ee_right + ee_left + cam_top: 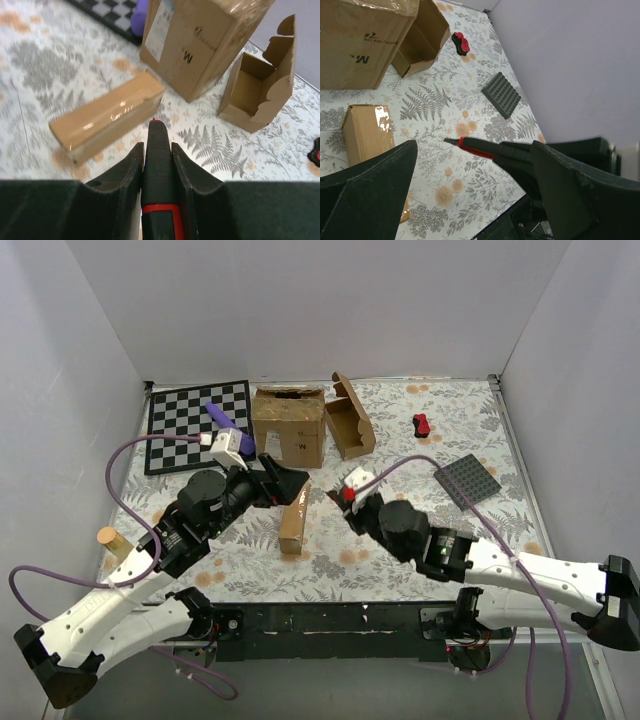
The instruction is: Unpack the express box
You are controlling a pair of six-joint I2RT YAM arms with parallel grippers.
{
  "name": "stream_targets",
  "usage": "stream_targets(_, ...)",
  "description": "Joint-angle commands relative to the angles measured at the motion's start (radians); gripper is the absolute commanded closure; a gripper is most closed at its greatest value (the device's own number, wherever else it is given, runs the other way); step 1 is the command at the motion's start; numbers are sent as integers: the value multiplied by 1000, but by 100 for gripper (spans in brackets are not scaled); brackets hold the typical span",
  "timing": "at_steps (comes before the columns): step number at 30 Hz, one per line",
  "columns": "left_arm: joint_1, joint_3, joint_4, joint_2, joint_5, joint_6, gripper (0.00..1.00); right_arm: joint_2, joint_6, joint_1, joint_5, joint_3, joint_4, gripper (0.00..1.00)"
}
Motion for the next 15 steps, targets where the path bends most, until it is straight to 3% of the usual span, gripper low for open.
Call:
stream_targets(1,6,19,54,27,64,47,2,14,244,-198,-293,186,-76,99)
stream_targets(3,6,51,34,61,84,82,2,26,344,-343,-465,247,-104,99)
stream_targets(7,18,82,36,95,218,186,2,88,392,-490,-874,344,-221,99)
stream_targets(13,152,70,80,110,413,205,2,143,371,-593,-1212,439,-377,99)
stream_targets(15,196,59,109,115,551,199,2,157,346,-599,-1244,468,-448,99)
